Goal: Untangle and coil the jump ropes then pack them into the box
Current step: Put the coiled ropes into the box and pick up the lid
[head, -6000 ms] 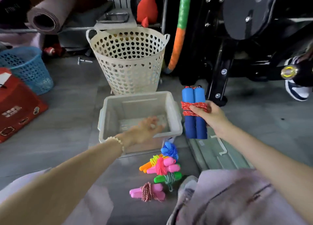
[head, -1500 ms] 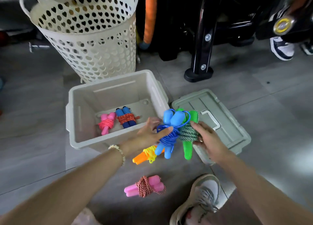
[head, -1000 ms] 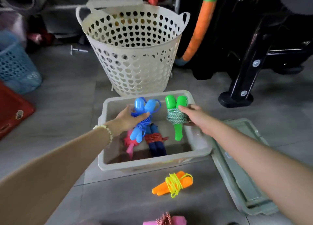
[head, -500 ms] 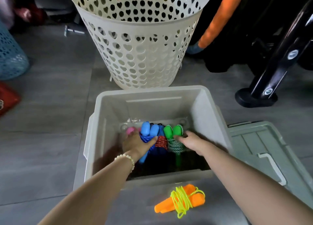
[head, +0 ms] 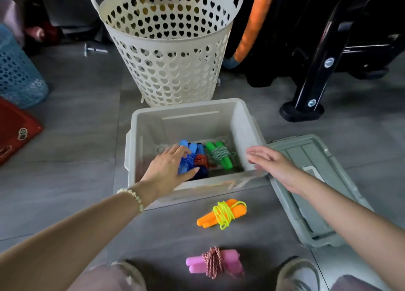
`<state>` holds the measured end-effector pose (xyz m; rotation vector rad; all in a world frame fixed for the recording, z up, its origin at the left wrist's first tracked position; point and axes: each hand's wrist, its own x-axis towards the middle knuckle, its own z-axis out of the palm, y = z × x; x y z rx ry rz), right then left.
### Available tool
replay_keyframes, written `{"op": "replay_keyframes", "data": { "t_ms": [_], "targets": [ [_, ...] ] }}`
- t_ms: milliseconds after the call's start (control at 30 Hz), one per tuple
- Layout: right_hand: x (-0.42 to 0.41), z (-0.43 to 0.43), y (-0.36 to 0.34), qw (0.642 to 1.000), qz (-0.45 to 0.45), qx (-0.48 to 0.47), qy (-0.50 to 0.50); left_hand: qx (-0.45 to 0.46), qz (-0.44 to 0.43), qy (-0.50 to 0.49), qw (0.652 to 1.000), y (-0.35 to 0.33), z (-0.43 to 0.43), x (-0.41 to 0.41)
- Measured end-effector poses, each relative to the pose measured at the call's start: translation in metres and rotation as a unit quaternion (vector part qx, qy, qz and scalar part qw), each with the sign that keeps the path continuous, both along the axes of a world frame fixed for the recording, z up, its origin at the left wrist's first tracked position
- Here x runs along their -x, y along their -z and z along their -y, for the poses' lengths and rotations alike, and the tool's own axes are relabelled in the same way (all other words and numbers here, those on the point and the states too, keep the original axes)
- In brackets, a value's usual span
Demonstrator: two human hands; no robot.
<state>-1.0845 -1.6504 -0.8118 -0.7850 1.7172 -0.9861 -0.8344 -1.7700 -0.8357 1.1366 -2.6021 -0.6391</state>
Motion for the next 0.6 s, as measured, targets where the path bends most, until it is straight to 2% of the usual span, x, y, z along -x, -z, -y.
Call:
{"op": "replay_keyframes", "data": {
  "t_ms": [133, 200, 300, 367, 533, 600],
  "targets": [
    [-0.020, -0.061, 0.018, 0.995, 0.035, -0.026, 0.095, -0.016, -0.008, 0.104, 0.994, 0.006, -0.053, -0.014],
    [-0.041, -0.093, 0.044, 0.985, 0.061, -0.105, 0.121, -0.092, 0.038, 0.114, 0.988, 0.023, -0.082, -0.014],
    [-0.081, -0.138, 0.084, 0.949, 0.112, -0.268, 0.119, -0.234, 0.123, 0.061, 0.963, 0.067, -0.120, -0.016],
    [-0.106, -0.160, 0.107, 0.927, 0.169, -0.314, 0.116, -0.298, 0.173, 0.056, 0.937, 0.098, -0.139, -0.021],
    [-0.143, -0.178, 0.148, 0.872, 0.316, -0.298, 0.225, -0.416, 0.154, 0.064, 0.894, 0.135, -0.166, -0.021],
    [-0.148, -0.175, 0.157, 0.884, 0.315, -0.264, 0.224, -0.431, 0.141, 0.051, 0.890, 0.143, -0.172, -0.017]
  ]
}}
